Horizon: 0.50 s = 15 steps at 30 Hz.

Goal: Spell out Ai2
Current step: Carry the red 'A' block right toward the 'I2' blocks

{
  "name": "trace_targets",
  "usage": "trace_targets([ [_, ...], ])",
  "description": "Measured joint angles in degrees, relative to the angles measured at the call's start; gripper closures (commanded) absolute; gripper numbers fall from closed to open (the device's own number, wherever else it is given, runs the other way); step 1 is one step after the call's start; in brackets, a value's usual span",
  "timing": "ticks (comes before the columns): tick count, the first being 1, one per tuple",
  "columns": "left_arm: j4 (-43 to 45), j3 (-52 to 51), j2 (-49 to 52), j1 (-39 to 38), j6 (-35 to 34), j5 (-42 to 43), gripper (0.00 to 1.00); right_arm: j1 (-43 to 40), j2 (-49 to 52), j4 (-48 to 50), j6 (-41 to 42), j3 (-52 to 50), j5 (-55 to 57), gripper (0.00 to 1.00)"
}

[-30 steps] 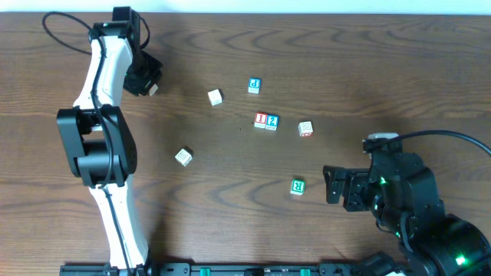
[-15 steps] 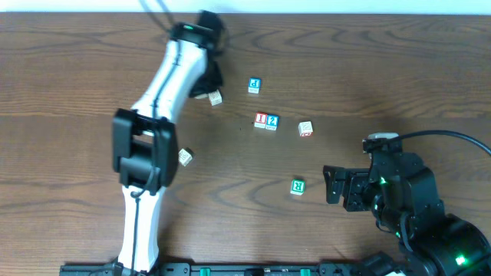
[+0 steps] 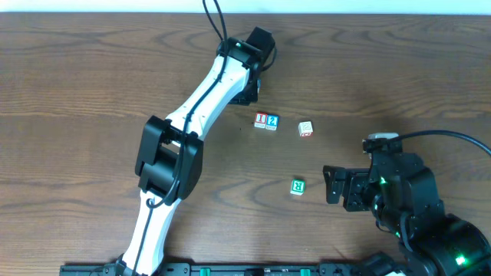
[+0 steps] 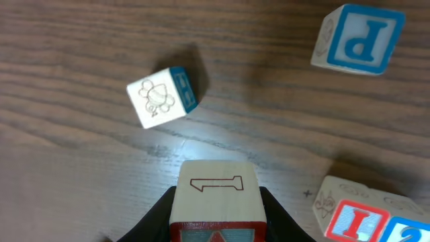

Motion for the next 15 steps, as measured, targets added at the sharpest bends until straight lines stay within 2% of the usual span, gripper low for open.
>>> trace_targets([
  [15,5.4,-6.4,0.0,0.0,3.0,7.3,0.94,0.0,0.0,0.0,0.0,0.0,0.0,0.01],
])
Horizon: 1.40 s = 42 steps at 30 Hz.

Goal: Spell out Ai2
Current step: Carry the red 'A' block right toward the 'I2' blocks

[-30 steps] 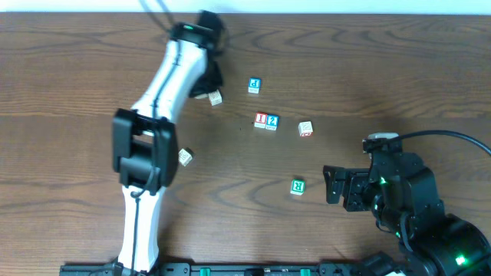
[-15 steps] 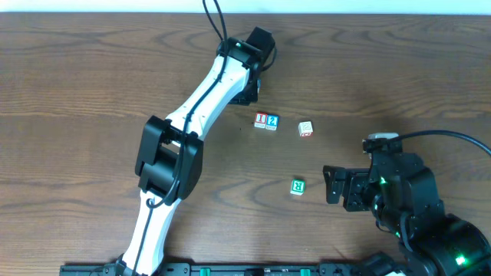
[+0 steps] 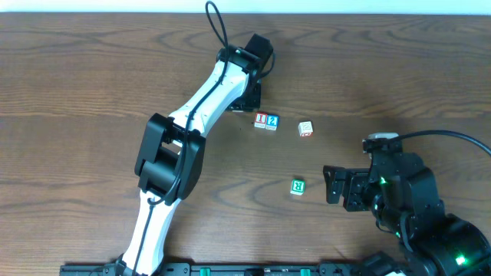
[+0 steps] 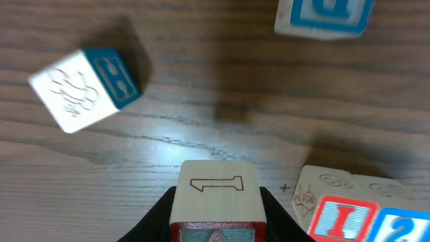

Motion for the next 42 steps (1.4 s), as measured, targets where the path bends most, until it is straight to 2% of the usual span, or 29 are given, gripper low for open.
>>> trace_targets([
  [13,4.6,-4.6,0.0,0.0,0.0,5.4,0.94,0.0,0.0,0.0,0.0,0.0,0.0,0.01],
  [40,2.8,-6.3,0.0,-0.1,4.3,7.1,0.94,0.0,0.0,0.0,0.0,0.0,0.0,0.01],
  [42,3.1,-6.3,0.0,-0.1,4.3,7.1,0.85,0.0,0.0,0.0,0.0,0.0,0.0,0.01],
])
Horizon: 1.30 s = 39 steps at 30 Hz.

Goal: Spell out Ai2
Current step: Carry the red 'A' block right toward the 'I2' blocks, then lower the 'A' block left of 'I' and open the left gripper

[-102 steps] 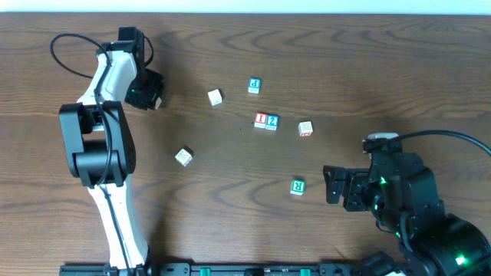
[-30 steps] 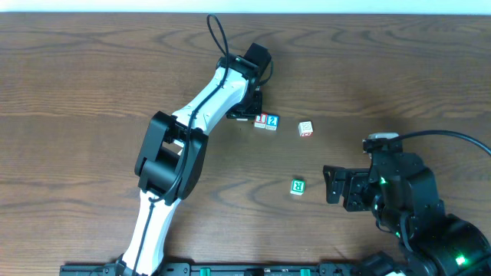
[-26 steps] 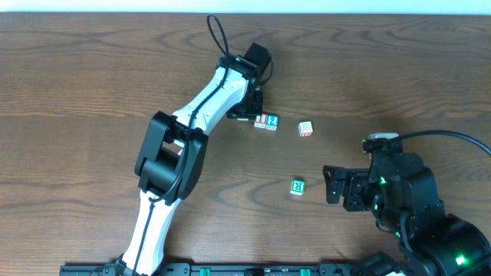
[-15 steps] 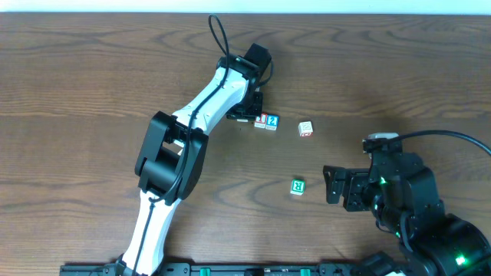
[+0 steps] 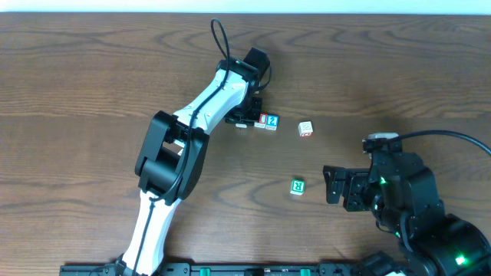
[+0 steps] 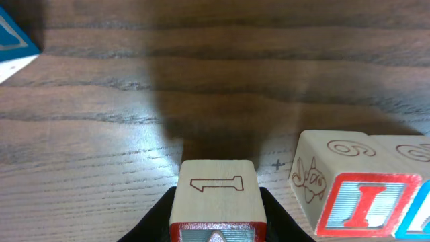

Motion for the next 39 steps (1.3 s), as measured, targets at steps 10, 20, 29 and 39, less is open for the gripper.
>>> trace_targets([
  [10,0.8,0.0,0.0,0.0,0.3,0.0,0.59,0.0,0.0,0.0,0.0,0.0,0.0,0.01],
  [20,1.1,0.0,0.0,0.0,0.4,0.0,0.59,0.0,0.0,0.0,0.0,0.0,0.0,0.01],
  [29,2.4,0.0,0.0,0.0,0.5,0.0,0.53,0.0,0.0,0.0,0.0,0.0,0.0,0.01],
  [39,3.3,0.0,0.0,0.0,0.6,0.0,0.5,0.0,0.0,0.0,0.0,0.0,0.0,0.01],
])
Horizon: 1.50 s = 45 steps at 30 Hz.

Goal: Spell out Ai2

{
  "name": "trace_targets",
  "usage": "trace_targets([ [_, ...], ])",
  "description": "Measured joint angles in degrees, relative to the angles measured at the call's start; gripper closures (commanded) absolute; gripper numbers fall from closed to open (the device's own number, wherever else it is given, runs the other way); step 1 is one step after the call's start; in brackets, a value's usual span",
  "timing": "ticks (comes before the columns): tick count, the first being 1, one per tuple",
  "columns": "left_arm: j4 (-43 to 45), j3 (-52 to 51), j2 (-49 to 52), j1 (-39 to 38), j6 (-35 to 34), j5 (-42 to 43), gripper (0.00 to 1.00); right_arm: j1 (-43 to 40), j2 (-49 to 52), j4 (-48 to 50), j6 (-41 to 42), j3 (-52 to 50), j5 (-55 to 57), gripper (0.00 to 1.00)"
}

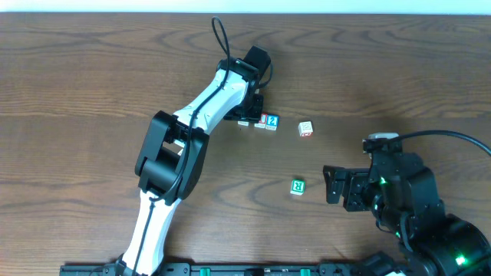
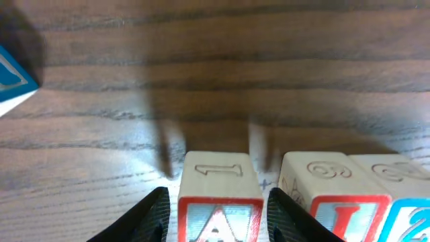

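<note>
The A block (image 2: 219,216), red-framed, rests on the wood table with my left gripper (image 2: 218,200) open around it; both fingers (image 2: 156,214) stand a little off its sides. Right beside it sit the red I block (image 2: 339,214) and the blue 2 block (image 2: 411,218), in one row. From overhead, the left gripper (image 1: 245,119) is at the left end of the I block (image 1: 261,120) and 2 block (image 1: 271,122) pair. My right gripper (image 1: 330,185) hovers open, holding nothing, at the right of the table.
A blue-and-white block (image 2: 12,79) lies at the left edge of the wrist view. A red-and-white block (image 1: 305,129) sits right of the row, and a green block (image 1: 298,186) lies just left of the right gripper. The left arm stretches diagonally over the table's middle.
The A block, then gripped just above the table left of the I block, now stands on the wood beside it. My left gripper has opened off it. The right arm has not moved.
My left gripper held the A block above the table near a blue block and a P block. It then stood closer to the I and 2 pair, then low just left of the I block. Now A stands in line with them, released.
</note>
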Motion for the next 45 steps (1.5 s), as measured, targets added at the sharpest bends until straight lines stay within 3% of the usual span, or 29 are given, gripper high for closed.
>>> trace_targets([
  [13,7.5,0.0,0.0,1.3,0.2,-0.8,0.44,0.0,0.0,0.0,0.0,0.0,0.0,0.01],
  [22,9.3,0.6,0.0,4.4,0.2,-1.6,0.45,0.0,0.0,0.0,0.0,0.0,0.0,0.01],
  [24,8.3,1.9,0.0,4.7,0.0,-1.6,0.57,0.0,0.0,0.0,0.0,0.0,0.0,0.01],
  [27,5.2,5.5,0.0,5.1,0.1,-1.9,0.89,0.0,0.0,0.0,0.0,0.0,0.0,0.01],
  [28,3.9,6.8,0.0,5.3,0.2,-2.0,0.94,0.0,0.0,0.0,0.0,0.0,0.0,0.01],
  [35,-3.5,8.6,-0.3,6.9,-0.7,-2.2,0.94,0.0,0.0,0.0,0.0,0.0,0.0,0.01],
  [45,-3.1,2.8,-0.3,6.9,-1.1,0.0,0.94,0.0,0.0,0.0,0.0,0.0,0.0,0.01],
])
